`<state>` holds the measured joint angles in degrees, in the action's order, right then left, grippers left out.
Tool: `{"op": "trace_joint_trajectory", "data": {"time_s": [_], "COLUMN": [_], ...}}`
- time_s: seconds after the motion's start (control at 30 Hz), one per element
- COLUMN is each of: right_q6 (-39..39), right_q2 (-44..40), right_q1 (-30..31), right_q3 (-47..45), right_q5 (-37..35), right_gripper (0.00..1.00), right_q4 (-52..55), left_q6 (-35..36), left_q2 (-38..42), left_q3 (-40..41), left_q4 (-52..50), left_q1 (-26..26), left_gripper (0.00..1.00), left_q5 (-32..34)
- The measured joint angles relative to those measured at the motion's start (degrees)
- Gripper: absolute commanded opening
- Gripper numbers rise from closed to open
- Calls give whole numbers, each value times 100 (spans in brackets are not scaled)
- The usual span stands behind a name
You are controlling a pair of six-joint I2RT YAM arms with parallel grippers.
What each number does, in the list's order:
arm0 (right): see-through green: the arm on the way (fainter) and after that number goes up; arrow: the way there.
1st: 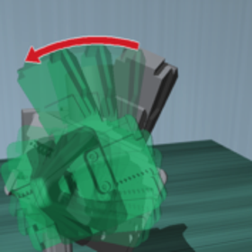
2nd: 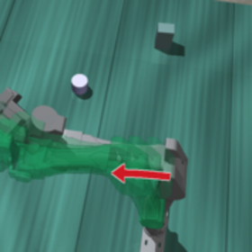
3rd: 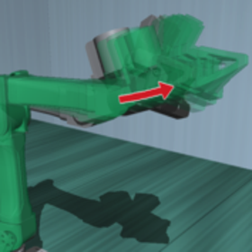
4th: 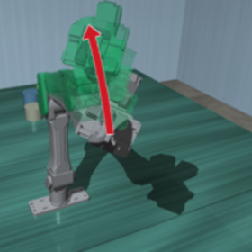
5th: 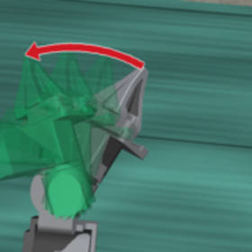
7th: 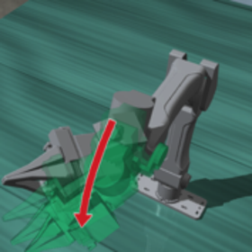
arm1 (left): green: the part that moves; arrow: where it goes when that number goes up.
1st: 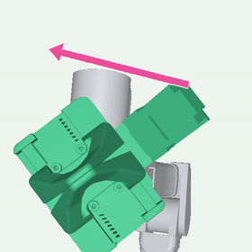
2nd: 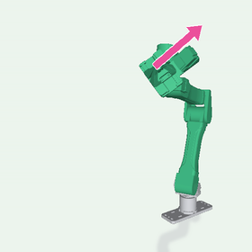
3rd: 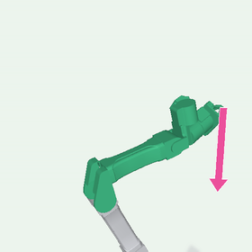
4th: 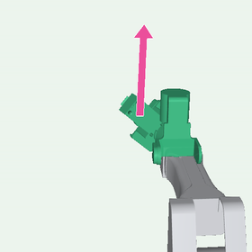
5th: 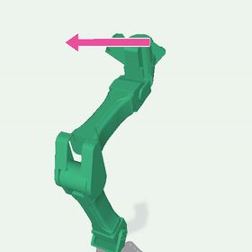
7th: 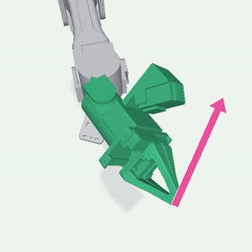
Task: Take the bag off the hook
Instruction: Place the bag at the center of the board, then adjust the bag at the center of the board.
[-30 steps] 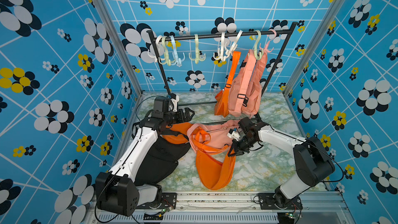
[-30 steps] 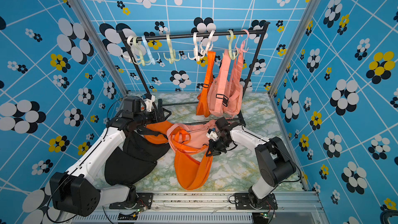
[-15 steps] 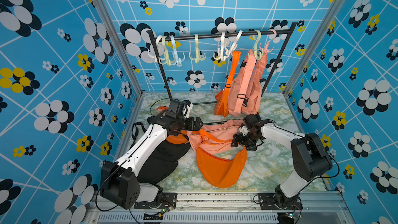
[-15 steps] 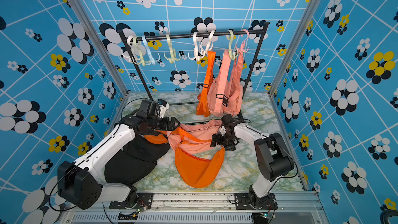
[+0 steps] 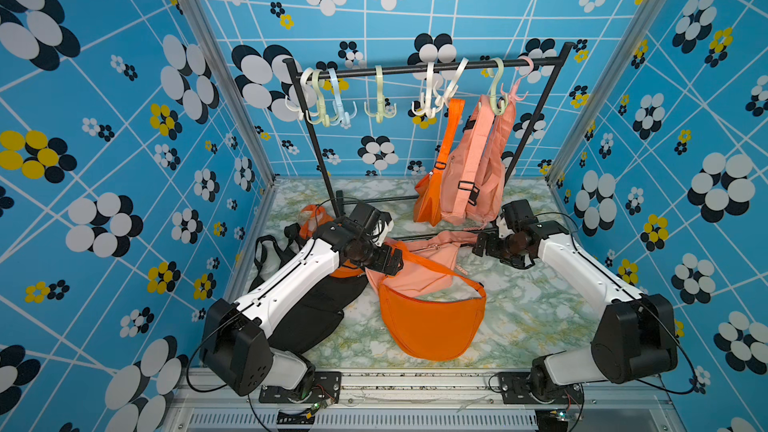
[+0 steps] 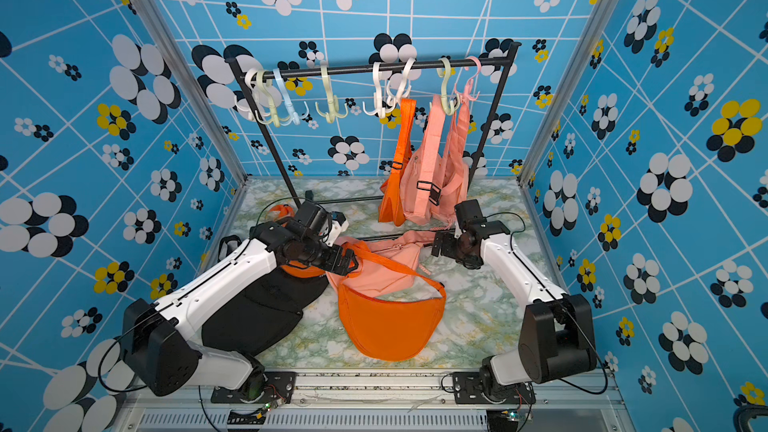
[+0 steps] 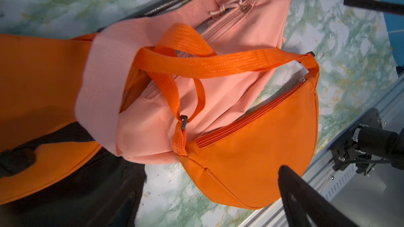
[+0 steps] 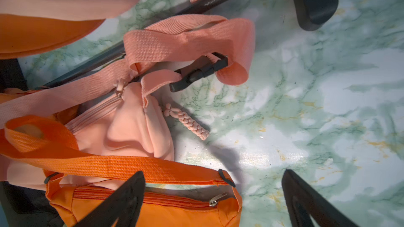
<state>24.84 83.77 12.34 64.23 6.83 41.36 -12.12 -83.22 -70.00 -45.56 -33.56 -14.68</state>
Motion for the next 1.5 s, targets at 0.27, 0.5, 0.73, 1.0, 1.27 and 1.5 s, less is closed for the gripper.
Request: {"op": "trace_joint_trajectory", "data": {"time_s": [0.27, 0.5, 0.73, 1.0, 1.27, 1.5], "right_q6": [33, 26, 26, 26, 26, 24], "right_q2": [319, 313, 313, 444, 514, 514], "right_q1": [0, 0, 0, 0, 0, 0], "right_q3": [-20, -109, -109, -9, 118, 118], "right_q5": [570, 684, 730, 750, 852, 850], "right_gripper": [77, 66, 63, 63, 63, 63], "right_q4": [-7, -7, -107, -157, -186, -179], "left_q6": [-225, -437, -595, -627, -739, -898], "left_q2": [-664, -1414, -1543, -678, -1176, -1635], "left_q3": [376, 365, 101, -72, -66, 22], "left_q4": [87, 365, 328, -55, 63, 479], "left_q1": [-389, -461, -391, 107, -289, -326], "left_gripper": [80, 36, 0, 60, 89, 19], "left_q5": [59, 234, 577, 835, 782, 647]}}
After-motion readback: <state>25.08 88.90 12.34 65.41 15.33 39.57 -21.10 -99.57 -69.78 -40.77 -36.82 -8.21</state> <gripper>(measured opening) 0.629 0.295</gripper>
